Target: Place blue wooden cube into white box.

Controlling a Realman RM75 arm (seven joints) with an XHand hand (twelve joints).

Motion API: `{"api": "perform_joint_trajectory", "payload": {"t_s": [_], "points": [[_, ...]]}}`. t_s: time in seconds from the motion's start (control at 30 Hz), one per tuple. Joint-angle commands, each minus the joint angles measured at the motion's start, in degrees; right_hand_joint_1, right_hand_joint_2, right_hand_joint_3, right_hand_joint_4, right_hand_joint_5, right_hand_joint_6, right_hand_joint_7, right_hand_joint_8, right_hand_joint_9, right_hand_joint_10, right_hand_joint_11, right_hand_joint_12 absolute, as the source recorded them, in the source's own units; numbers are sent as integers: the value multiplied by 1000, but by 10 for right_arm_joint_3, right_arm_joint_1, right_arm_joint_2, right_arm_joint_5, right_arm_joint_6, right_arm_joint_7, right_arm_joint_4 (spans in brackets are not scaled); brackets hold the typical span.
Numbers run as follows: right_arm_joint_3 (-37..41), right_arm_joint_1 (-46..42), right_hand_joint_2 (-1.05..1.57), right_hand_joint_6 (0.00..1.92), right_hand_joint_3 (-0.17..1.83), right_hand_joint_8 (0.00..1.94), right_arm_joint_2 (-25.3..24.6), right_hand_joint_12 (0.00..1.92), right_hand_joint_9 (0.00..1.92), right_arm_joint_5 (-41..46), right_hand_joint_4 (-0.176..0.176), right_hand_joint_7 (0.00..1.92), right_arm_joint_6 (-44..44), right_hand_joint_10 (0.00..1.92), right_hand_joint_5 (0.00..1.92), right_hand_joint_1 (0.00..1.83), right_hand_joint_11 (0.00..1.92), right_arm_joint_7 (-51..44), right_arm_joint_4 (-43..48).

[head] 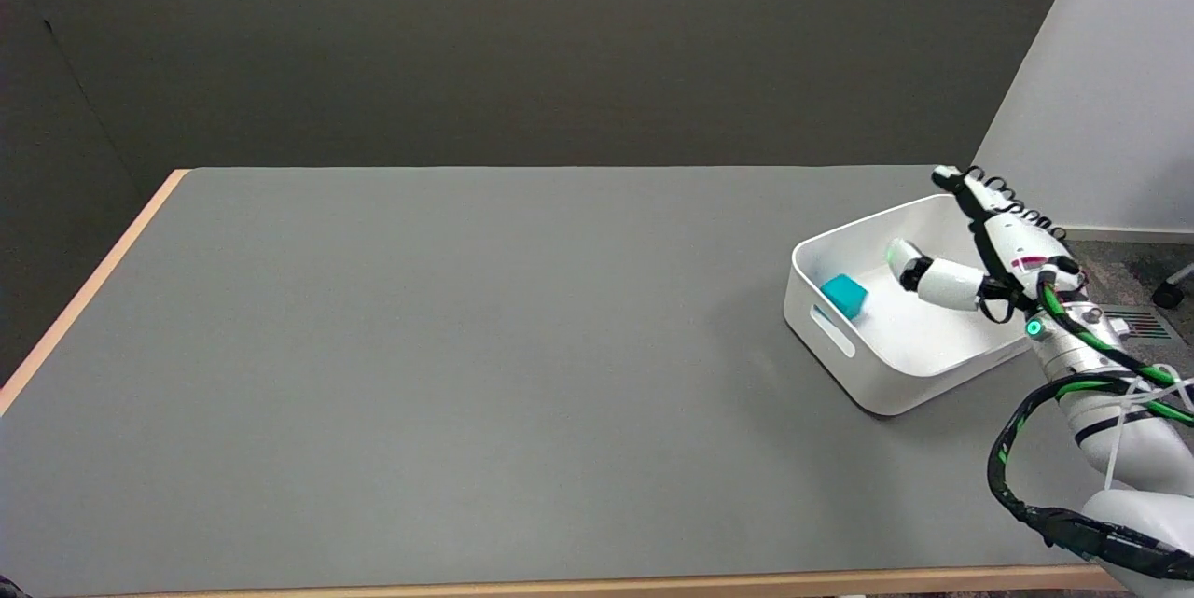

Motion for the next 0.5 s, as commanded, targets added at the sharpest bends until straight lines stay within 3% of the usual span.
{"api": "perform_joint_trajectory", "payload": {"t_s": [0.03,0.27,0.4,0.5], "points": [[17,14,556,273,945,179,-3,1052,20,68,62,11,36,485,33,287,54,-14,-14],[44,27,560,151,934,-1,2,923,-1,157,46,-1,90,267,0,272,-1,-11,-31],[61,22,614,6,910,-1,0,754,-1,244,37,-1,116,53,-1,264,-1,81,-50],[86,14,647,-1,908,-1,-4,714,-1,313,37,-1,111,33,-1,246,-1,166,-58]]}}
